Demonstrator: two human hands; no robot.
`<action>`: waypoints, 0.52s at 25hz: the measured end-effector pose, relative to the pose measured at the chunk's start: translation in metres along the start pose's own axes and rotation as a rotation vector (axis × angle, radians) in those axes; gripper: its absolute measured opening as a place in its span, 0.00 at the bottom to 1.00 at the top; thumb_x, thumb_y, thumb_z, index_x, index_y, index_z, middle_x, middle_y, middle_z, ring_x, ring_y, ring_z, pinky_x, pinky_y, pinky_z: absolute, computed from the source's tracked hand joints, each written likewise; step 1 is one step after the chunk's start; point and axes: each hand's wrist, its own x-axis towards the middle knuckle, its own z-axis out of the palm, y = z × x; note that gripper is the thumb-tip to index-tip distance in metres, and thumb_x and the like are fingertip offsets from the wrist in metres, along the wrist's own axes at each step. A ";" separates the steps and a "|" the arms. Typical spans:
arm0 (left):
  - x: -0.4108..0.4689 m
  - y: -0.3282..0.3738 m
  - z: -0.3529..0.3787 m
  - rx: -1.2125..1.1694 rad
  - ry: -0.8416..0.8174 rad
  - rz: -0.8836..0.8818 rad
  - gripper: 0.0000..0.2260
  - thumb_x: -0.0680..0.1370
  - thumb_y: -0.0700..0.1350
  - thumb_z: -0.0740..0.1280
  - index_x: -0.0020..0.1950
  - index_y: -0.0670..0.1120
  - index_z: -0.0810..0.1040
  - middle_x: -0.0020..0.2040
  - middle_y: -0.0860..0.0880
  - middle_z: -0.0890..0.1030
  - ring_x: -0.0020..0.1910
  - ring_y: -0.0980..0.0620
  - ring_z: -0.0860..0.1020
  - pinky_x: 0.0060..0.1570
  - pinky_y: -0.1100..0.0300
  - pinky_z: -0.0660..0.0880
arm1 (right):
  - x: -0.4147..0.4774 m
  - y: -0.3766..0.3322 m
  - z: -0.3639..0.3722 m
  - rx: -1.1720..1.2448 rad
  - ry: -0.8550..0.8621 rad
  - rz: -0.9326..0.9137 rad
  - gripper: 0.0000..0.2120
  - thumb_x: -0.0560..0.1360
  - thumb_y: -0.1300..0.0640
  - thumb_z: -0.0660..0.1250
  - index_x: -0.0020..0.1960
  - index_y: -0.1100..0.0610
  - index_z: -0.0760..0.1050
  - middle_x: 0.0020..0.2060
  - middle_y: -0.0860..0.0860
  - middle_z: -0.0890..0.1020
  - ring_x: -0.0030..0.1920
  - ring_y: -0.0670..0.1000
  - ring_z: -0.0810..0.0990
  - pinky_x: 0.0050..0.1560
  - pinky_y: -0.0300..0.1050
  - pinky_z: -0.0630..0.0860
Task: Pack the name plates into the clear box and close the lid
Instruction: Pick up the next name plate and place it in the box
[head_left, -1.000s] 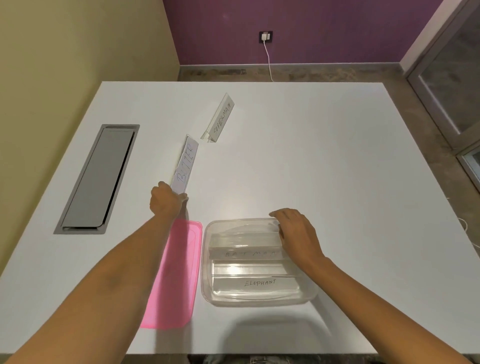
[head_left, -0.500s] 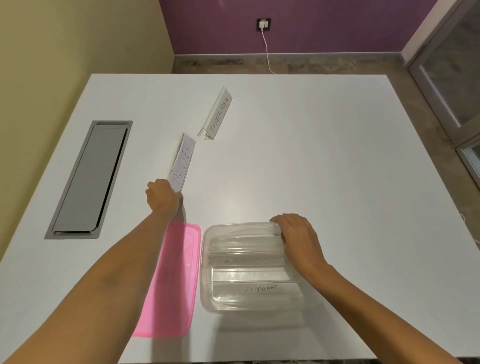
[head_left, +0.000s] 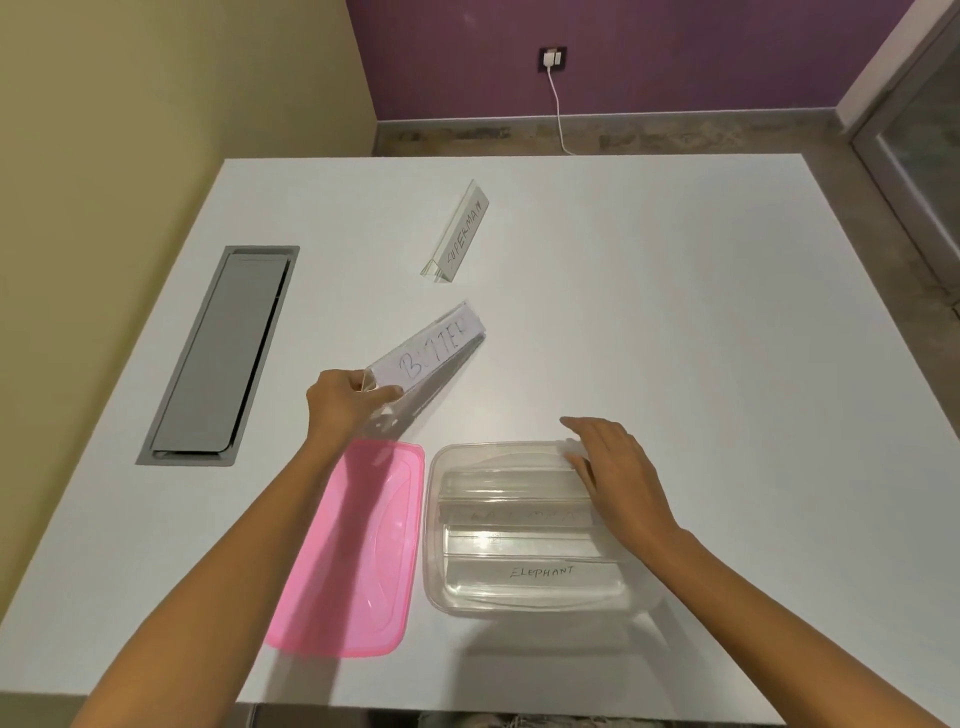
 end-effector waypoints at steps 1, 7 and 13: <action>-0.010 0.002 -0.003 -0.010 -0.003 0.017 0.17 0.67 0.48 0.77 0.32 0.35 0.78 0.29 0.45 0.76 0.30 0.48 0.72 0.32 0.61 0.65 | 0.001 0.000 -0.002 0.015 -0.012 0.009 0.18 0.78 0.57 0.65 0.67 0.57 0.71 0.62 0.53 0.78 0.61 0.54 0.76 0.59 0.49 0.75; -0.071 0.026 -0.027 -0.089 0.011 0.198 0.09 0.68 0.51 0.76 0.44 0.49 0.84 0.35 0.52 0.83 0.34 0.65 0.81 0.30 0.75 0.71 | 0.011 -0.019 -0.023 0.116 0.114 -0.029 0.25 0.76 0.54 0.66 0.71 0.53 0.63 0.69 0.52 0.68 0.66 0.51 0.69 0.56 0.46 0.76; -0.129 0.025 -0.039 -0.059 -0.143 0.453 0.19 0.66 0.46 0.77 0.56 0.50 0.82 0.50 0.58 0.81 0.45 0.73 0.78 0.45 0.82 0.70 | 0.026 -0.035 -0.062 0.097 0.142 -0.224 0.39 0.69 0.54 0.75 0.74 0.48 0.57 0.73 0.51 0.62 0.71 0.51 0.62 0.67 0.45 0.65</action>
